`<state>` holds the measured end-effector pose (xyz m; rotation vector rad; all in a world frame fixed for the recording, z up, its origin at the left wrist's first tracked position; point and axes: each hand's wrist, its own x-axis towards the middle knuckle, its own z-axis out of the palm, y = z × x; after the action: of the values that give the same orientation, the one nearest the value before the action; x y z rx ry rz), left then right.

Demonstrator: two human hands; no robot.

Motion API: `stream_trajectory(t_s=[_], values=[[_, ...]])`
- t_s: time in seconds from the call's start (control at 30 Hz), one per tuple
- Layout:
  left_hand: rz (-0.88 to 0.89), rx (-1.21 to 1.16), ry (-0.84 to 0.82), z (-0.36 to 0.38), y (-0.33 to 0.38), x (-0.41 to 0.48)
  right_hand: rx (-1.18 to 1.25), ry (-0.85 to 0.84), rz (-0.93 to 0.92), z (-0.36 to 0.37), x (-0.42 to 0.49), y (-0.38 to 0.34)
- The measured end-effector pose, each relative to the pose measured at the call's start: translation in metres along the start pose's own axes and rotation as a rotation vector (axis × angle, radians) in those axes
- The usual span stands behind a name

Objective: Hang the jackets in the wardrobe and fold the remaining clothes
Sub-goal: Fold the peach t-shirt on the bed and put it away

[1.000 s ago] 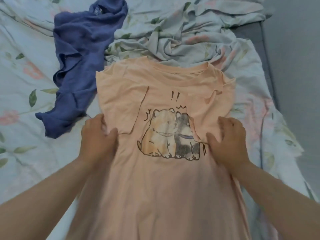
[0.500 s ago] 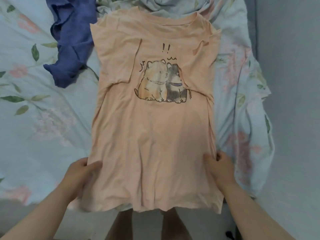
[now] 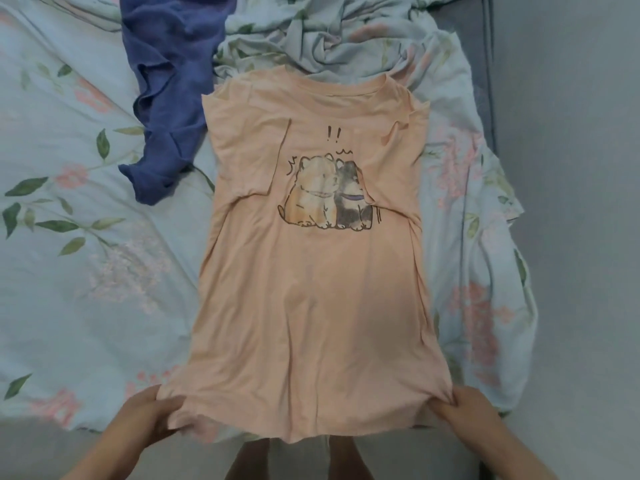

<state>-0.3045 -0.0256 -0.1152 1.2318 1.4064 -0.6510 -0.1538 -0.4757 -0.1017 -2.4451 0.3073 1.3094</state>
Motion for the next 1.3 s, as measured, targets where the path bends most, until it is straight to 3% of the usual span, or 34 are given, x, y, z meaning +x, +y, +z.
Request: stream_trajectory(t_s=[0.13,0.23,0.33,0.43,0.5,0.6,0.67,0.73,0.8,0.87,0.97,1.1,1.17,1.3], values=[[0.132,-0.190,0.061,-0.021,0.063,0.001,0.250,0.159,-0.014,-0.060,0.012,-0.032],[0.154,-0.575,0.086,-0.024,0.129,0.009,0.850,0.088,0.104,-0.096,0.043,-0.062],[0.084,-0.868,-0.037,-0.015,0.194,0.028,1.307,0.074,0.142,-0.125,0.082,-0.102],[0.073,-0.915,-0.093,0.003,0.249,0.052,1.681,-0.011,0.138,-0.143,0.121,-0.140],[0.103,-0.902,-0.083,0.017,0.274,0.069,1.776,-0.051,0.131,-0.150,0.145,-0.158],[0.181,-0.904,-0.078,0.028,0.292,0.099,1.754,-0.029,0.092,-0.155,0.170,-0.172],[0.229,-0.761,-0.012,0.032,0.293,0.114,1.630,0.048,0.032,-0.158,0.183,-0.173],[0.304,-0.405,0.159,0.035,0.287,0.121,1.183,0.228,-0.023,-0.157,0.188,-0.170],[0.473,0.000,0.359,0.033,0.275,0.130,0.533,0.484,-0.094,-0.157,0.194,-0.163],[0.625,0.247,0.498,0.031,0.267,0.134,0.234,0.633,-0.162,-0.159,0.206,-0.152],[0.777,0.290,0.599,0.029,0.269,0.135,0.339,0.724,-0.222,-0.166,0.212,-0.150],[0.815,-0.041,0.580,0.027,0.302,0.127,0.490,0.909,-0.251,-0.182,0.212,-0.165],[0.815,-0.095,0.585,0.027,0.333,0.123,0.500,0.981,-0.258,-0.200,0.217,-0.182],[0.962,0.065,0.703,0.036,0.410,0.120,0.549,1.033,-0.253,-0.251,0.244,-0.220]])
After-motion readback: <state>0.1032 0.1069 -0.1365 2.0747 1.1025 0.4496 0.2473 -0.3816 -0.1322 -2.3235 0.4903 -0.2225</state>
